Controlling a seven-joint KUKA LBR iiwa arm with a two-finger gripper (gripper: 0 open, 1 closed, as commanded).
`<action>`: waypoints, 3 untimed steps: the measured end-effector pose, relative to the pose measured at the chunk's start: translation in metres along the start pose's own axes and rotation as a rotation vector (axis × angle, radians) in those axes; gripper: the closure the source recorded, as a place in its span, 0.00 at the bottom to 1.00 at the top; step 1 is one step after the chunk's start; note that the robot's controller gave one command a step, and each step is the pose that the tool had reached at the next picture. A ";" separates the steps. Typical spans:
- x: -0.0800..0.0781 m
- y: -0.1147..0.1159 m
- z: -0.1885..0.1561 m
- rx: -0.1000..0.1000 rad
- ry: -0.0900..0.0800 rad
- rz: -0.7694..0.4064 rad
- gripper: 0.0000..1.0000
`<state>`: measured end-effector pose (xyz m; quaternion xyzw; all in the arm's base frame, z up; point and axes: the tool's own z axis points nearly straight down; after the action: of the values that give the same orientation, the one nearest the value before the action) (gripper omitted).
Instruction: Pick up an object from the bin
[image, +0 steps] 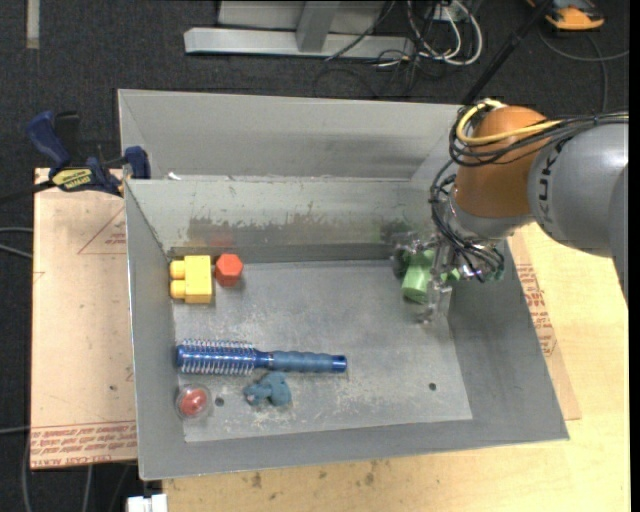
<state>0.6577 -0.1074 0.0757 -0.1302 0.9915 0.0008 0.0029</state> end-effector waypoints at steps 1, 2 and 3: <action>0.000 0.002 -0.001 -0.005 0.001 -0.001 1.00; 0.014 -0.006 -0.089 0.002 -0.003 0.553 1.00; 0.118 0.015 -0.047 -0.001 0.009 0.080 1.00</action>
Offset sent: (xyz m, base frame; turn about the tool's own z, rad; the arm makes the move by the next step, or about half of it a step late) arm 0.0000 0.0000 0.0000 0.0000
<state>0.5391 -0.1232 0.1218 -0.0906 0.9959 0.0007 -0.0015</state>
